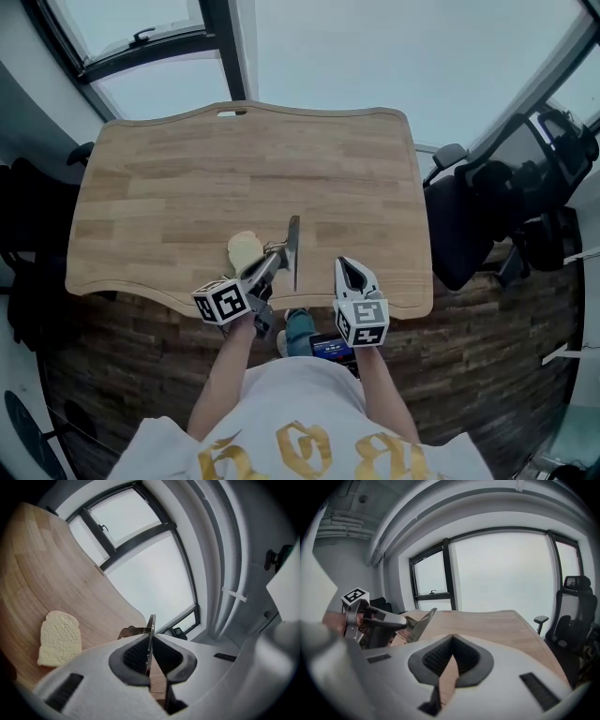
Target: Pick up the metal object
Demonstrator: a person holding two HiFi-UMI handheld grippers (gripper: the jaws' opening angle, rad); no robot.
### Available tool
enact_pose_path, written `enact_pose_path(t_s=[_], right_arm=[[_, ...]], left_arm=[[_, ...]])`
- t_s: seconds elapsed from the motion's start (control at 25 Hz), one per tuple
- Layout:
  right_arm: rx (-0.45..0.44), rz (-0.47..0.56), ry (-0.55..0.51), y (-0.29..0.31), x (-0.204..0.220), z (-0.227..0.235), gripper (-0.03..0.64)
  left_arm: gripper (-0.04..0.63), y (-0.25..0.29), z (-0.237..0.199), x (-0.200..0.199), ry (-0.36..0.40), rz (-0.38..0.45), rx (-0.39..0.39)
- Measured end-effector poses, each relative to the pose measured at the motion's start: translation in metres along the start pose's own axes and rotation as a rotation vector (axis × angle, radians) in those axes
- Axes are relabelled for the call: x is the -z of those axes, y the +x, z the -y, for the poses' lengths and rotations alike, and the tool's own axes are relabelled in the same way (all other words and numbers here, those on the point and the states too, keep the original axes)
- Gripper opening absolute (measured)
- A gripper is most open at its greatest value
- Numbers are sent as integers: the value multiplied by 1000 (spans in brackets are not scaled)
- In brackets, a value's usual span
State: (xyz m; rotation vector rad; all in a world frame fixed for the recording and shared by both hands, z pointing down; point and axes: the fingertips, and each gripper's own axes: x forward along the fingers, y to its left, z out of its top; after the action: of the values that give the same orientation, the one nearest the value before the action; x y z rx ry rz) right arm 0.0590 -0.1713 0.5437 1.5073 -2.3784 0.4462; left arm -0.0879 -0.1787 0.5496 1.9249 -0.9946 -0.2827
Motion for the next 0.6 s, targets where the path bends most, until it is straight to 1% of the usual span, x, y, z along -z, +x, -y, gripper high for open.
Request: enact_pose_path(t_s=[0.28, 0.44, 0.52, 0.6], right_arm=[[-17, 47, -20, -9, -16, -14, 11], [-15, 76, -12, -19, -25, -13, 11], [-10, 85, -5, -23, -28, -10, 11], [-8, 95, 4, -27, -29, -9, 11]], left_arm=[[35, -24, 9, -9, 7, 49, 9], [35, -35, 17, -14, 8, 79, 16], [35, -39, 23, -17, 1, 101, 34], [35, -43, 31, -20, -18, 132, 68]])
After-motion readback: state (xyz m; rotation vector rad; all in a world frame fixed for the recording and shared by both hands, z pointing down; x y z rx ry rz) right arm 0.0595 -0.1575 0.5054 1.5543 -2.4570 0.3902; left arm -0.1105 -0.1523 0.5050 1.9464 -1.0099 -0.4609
